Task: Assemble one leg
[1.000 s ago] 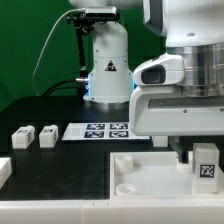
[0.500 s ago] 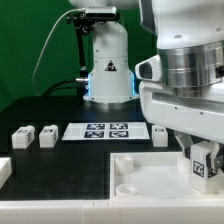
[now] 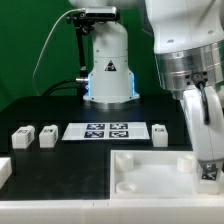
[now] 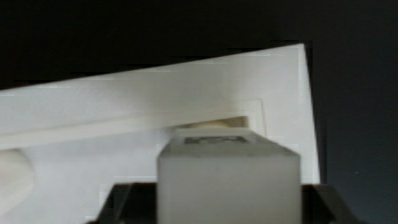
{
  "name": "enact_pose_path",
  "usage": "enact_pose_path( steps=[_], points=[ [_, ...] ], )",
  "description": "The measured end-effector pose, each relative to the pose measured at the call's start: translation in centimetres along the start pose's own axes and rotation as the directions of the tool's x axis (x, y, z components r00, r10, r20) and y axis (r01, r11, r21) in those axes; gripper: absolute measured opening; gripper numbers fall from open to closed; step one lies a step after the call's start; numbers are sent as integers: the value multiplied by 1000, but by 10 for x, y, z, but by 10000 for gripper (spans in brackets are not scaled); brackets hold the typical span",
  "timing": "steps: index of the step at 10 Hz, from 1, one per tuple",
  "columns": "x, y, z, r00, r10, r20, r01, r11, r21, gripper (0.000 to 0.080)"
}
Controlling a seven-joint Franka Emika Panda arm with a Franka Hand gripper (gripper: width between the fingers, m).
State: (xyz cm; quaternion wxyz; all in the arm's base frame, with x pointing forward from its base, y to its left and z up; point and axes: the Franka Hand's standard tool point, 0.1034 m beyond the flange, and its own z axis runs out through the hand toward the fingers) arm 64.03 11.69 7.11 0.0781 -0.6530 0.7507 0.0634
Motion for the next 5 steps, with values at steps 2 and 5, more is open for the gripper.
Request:
enact_pose_path(
  steps=[2, 5],
  points=[
    [0, 1, 1, 994, -113, -3, 113, 994, -2, 513],
    [-10, 5, 3, 831, -555, -34, 554, 832, -28, 642]
  ],
)
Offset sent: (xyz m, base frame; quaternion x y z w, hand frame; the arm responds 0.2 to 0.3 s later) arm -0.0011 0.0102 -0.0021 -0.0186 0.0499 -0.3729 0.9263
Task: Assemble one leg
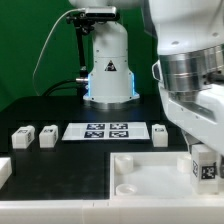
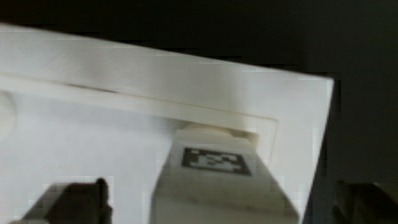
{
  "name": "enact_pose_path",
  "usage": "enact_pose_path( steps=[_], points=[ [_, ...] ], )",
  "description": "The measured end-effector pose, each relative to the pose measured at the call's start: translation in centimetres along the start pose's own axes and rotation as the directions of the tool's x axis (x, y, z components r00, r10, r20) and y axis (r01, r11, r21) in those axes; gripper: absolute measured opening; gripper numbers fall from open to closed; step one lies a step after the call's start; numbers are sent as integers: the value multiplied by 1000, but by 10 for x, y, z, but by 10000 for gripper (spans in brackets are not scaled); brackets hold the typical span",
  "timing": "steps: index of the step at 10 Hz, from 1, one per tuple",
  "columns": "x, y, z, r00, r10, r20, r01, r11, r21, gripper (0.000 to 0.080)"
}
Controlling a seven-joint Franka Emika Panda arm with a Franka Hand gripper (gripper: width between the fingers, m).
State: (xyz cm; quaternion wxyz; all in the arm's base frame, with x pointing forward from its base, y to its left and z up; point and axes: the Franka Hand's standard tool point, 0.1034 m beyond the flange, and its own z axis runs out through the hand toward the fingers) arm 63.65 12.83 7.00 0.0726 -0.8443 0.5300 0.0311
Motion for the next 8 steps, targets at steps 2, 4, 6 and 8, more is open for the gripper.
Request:
enact_pose_path(
  steps=[2, 4, 6, 8],
  points=[
    [2, 1, 1, 977, -211, -1, 211, 977, -1, 648],
    [5, 1, 1, 861, -508, -28, 507, 861, -34, 649],
    [7, -1, -4, 583, -812, -30, 808, 583, -83, 649],
    [15, 1, -4, 430, -902, -33, 898, 432, -88, 649]
  ],
)
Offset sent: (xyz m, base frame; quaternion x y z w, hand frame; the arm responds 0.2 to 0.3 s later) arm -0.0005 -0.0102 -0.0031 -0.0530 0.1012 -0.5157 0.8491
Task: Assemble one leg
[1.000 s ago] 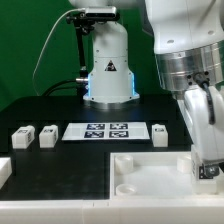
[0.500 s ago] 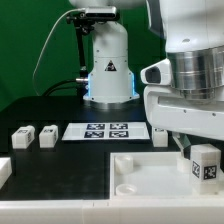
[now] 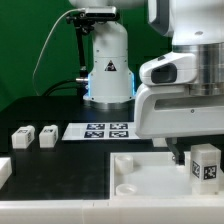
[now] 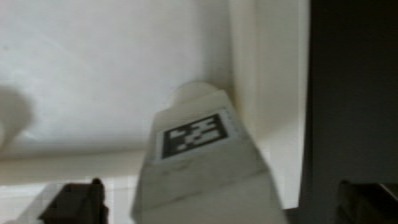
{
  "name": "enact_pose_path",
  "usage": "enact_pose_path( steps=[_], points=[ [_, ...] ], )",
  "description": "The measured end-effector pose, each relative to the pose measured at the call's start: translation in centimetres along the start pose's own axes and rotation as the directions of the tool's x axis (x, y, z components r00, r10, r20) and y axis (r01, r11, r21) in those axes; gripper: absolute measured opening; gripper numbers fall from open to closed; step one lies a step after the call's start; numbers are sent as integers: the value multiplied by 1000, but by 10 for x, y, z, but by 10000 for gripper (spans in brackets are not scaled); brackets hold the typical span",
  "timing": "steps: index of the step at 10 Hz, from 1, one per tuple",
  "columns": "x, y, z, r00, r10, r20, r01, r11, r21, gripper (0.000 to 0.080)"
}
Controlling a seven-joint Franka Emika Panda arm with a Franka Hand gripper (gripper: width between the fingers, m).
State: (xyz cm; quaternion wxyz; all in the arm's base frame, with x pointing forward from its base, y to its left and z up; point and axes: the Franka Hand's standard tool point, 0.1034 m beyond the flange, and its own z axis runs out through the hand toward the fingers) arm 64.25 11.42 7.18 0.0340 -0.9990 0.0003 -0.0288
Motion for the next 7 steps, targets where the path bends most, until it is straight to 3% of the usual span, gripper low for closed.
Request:
enact_pose_path(
  steps=[1, 3, 4, 5, 7],
  points=[
    [0, 0, 1, 1000, -31, 1, 31, 1000, 0, 649],
    [-1, -1, 1, 999, 40, 2, -40, 999, 1, 388],
    [-1, -1, 1, 995, 103, 2, -103, 995, 2, 388],
    [-1, 0, 1, 973, 230, 3, -230, 973, 2, 291],
    [0, 1, 2, 900, 437, 5, -437, 900, 4, 291]
  ],
)
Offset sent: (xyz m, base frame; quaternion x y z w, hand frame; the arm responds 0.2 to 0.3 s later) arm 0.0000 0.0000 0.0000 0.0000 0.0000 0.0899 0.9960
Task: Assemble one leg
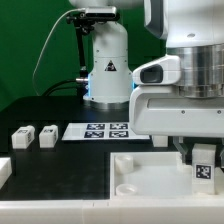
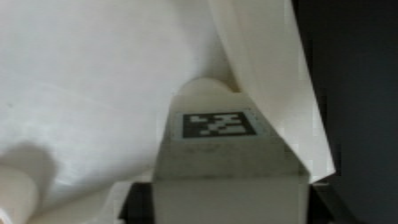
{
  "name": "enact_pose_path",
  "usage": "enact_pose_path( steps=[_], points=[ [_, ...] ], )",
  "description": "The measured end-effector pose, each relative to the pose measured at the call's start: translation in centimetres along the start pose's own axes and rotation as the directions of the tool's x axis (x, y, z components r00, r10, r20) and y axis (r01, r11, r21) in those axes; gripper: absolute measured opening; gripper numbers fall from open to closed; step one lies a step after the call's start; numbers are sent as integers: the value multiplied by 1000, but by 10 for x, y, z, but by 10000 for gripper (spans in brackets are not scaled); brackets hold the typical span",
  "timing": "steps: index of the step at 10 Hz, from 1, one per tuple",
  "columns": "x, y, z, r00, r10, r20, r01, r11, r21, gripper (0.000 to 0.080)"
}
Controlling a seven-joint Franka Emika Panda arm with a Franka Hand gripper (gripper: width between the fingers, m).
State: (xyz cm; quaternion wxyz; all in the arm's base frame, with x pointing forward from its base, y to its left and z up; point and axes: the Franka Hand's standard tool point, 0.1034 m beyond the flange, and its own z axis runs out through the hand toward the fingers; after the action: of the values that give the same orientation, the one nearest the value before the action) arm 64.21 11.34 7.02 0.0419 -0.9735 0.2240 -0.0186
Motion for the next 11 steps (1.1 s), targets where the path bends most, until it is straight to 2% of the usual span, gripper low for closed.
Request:
enact_pose_path(
  steps=[1, 2, 3, 5, 6, 7, 9, 11],
  points=[
    [1, 1, -1, 987, 163, 5, -163, 987, -6, 291],
    [1, 1, -1, 934, 357, 2, -356, 934, -11, 291],
    [1, 3, 1, 832, 554, 14, -554, 832, -4, 291],
    [0, 3, 1, 633, 773, 41, -774, 633, -7, 292],
    [-1, 3, 1, 456, 888, 68, -889, 457, -7, 292],
    [-2, 3, 1, 344, 936, 78, -938, 346, -15, 292],
    [-2, 3, 0, 175, 982, 76, -984, 177, -29, 292],
    [-2, 3, 0, 107, 992, 66, -994, 109, -30, 292]
  ],
)
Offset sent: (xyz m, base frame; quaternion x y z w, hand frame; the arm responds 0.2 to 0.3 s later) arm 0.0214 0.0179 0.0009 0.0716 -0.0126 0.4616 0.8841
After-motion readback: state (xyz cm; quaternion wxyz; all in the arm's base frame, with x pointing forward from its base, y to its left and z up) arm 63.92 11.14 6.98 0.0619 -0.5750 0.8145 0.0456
